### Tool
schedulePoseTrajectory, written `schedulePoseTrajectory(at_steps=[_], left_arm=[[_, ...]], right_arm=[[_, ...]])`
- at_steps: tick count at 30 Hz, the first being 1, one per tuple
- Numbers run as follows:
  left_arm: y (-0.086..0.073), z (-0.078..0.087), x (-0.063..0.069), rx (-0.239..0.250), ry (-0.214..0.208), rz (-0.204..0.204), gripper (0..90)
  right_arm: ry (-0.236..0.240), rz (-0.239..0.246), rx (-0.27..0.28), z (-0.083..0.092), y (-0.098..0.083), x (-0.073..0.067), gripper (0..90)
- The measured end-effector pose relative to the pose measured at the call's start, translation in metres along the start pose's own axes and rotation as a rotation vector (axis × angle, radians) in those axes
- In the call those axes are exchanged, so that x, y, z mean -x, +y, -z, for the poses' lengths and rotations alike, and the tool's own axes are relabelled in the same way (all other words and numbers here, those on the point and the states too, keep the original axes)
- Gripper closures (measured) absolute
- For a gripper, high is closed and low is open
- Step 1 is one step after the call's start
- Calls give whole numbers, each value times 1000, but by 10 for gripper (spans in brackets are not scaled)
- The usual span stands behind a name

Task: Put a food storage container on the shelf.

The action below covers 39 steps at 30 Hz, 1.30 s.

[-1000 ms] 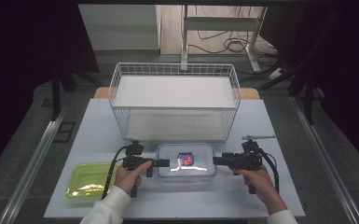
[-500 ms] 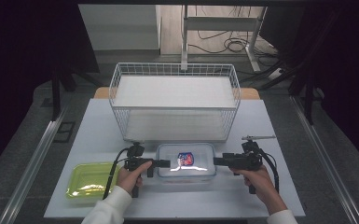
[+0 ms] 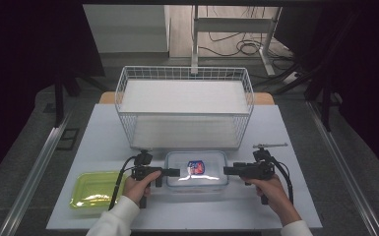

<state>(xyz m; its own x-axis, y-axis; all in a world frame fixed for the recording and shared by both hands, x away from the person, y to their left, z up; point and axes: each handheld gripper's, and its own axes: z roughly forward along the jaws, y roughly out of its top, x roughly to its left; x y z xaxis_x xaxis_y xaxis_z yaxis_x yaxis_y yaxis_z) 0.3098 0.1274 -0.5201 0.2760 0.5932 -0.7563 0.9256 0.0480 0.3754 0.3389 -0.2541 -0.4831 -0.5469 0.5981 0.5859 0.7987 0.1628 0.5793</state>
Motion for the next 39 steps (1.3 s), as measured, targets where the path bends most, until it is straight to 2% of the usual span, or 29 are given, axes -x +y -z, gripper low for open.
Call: schedulePoseTrajectory(at_steps=[11, 19, 21, 28, 34, 39], left_arm=[[0, 3, 1, 19, 6, 2, 298], [0, 5, 1, 23, 9, 7, 319], [0, 5, 1, 24, 8, 9, 323], [0, 5, 1, 27, 8, 11, 325], [0, 5, 1, 29, 8, 12, 332], [0, 5, 1, 34, 7, 14, 336]], right_arm=[[50, -83, -29, -18, 1, 10, 210], [79, -119, -57, -24, 1, 12, 226], [99, -130, -70, -28, 1, 13, 238], [87, -145, -90, -31, 0, 15, 264], [110, -180, -85, -29, 0, 20, 303], [128, -196, -67, -22, -1, 22, 415]])
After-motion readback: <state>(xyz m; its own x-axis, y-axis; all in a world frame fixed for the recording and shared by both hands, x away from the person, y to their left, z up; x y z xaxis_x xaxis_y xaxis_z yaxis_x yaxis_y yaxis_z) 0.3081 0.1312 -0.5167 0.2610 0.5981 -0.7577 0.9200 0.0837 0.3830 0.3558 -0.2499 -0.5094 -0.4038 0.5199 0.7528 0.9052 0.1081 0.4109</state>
